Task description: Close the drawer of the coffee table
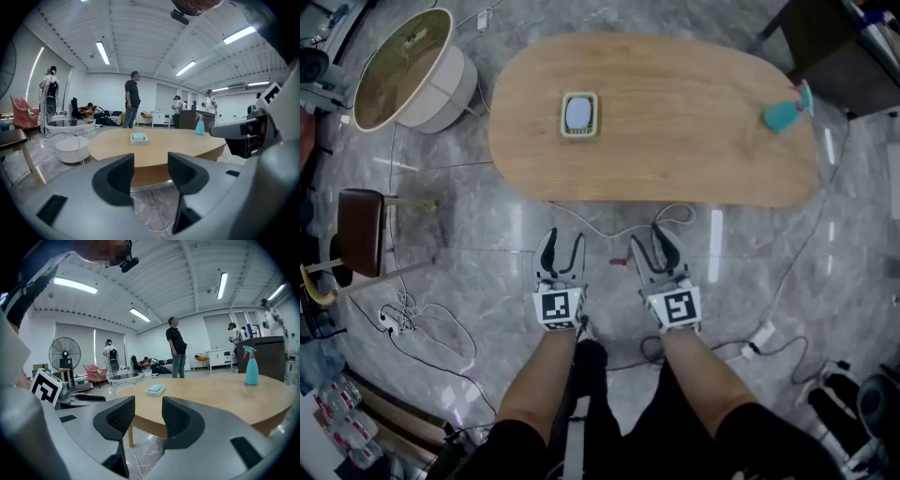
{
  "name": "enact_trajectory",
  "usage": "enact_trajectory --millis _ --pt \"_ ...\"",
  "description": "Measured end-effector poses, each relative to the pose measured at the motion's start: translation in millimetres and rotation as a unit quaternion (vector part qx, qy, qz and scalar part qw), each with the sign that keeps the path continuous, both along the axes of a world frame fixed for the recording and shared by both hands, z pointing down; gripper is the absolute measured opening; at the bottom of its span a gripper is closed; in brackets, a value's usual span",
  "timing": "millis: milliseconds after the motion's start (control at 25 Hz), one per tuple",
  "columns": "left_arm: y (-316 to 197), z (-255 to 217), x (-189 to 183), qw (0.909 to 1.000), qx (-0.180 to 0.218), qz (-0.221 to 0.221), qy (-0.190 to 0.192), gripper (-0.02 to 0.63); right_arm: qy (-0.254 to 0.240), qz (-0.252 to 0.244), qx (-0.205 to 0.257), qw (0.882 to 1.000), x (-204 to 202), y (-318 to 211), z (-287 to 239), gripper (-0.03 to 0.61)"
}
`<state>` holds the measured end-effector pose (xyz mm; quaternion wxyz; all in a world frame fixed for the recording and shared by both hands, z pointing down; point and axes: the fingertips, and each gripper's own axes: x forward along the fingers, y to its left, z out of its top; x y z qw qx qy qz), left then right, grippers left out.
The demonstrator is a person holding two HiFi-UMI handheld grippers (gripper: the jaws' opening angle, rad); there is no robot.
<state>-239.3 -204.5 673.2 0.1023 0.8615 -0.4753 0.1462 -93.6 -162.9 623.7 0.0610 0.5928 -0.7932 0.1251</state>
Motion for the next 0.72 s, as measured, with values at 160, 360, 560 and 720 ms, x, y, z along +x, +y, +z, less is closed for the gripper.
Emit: enact_trajectory --millis 160,360,560,720 --pt "20 -46 -4 0.9999 0.000 -0.009 -0.005 0.225 -0.015 -0.009 -0.001 1.000 2 23 -51 0.161" --pt "48 -97 -14 0.9995 -0.022 -0.019 -0.015 0.225 -0.041 -0.046 -0.002 0.998 -15 62 -117 0.161" --pt "76 -166 -14 0.9993 -0.027 0.002 -0.026 0.225 -0.031 -0.090 -0.003 0.995 -18 85 -194 0.161" --pt "89 -232 -8 0.9994 0.006 0.021 -0.027 0.225 -0.022 -0.108 0.034 0.993 -3 100 -260 0.161"
